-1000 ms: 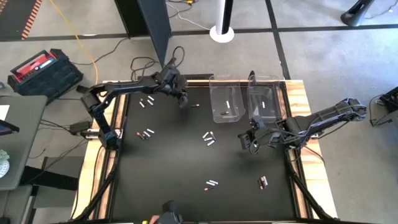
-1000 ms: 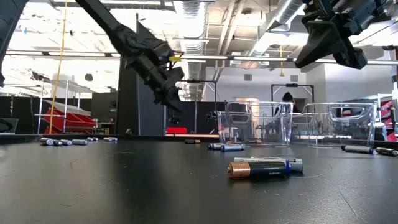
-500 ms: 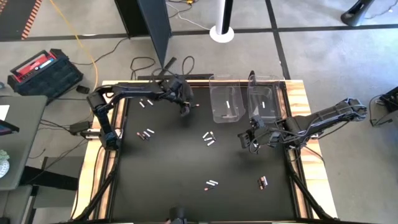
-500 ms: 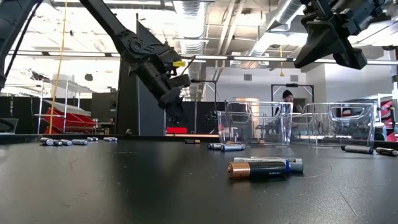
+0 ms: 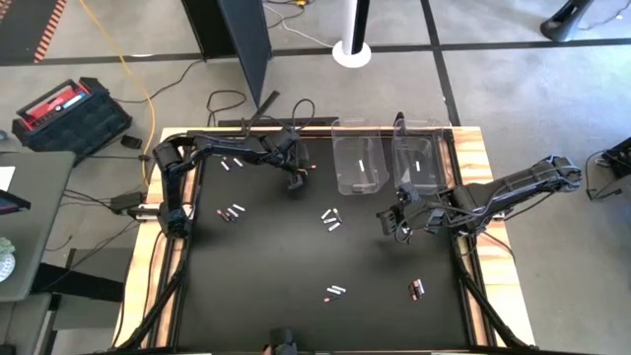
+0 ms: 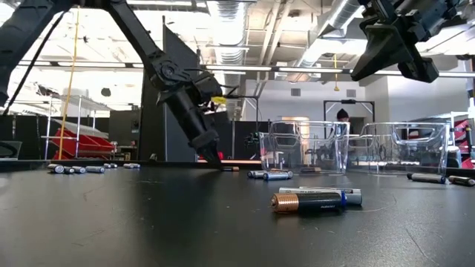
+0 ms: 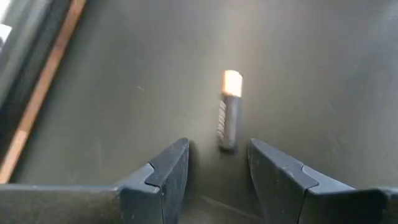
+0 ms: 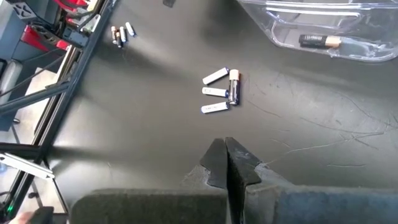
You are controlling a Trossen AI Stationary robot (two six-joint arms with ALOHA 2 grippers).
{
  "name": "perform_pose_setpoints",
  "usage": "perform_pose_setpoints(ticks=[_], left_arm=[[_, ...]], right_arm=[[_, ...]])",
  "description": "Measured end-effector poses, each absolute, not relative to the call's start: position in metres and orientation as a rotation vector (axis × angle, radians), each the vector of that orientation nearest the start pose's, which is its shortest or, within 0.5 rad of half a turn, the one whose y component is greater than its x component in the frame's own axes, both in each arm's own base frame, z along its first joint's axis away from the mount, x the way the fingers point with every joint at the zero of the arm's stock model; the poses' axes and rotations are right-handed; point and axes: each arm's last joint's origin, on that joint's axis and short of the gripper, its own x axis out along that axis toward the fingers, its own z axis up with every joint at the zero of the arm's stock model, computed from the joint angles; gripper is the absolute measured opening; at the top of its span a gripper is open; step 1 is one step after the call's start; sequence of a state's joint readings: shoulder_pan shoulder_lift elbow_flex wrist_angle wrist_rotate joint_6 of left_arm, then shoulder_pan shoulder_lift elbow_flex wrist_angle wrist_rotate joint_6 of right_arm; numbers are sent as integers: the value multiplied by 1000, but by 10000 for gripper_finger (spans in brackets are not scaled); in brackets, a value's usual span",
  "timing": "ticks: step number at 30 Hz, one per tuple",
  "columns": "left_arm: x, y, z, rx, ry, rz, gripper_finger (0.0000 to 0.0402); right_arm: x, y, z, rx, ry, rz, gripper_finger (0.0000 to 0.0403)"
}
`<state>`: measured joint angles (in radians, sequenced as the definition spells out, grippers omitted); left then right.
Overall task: Sort batteries
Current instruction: Put the black battery into the left transparent bin
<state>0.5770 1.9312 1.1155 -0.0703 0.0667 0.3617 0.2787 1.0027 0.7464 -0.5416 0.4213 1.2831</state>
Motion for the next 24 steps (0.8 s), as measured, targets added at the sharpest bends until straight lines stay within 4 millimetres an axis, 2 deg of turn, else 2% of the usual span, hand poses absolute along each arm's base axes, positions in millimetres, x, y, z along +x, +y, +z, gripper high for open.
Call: perform_pose_setpoints(ticks=[7, 12, 20, 24], left_arm=[[327, 210, 140, 76, 877, 293, 164], [333, 212, 126, 18, 868, 267, 164], [339, 214, 129, 18, 871, 273, 163], [336, 213, 128, 42, 914, 246, 135]], right_arm=[[192, 43, 255, 946, 540, -578, 9], [192, 42, 255, 945, 540, -578, 9], [191, 42, 254, 947, 541, -580, 9], [192, 43, 255, 948, 538, -578, 9]])
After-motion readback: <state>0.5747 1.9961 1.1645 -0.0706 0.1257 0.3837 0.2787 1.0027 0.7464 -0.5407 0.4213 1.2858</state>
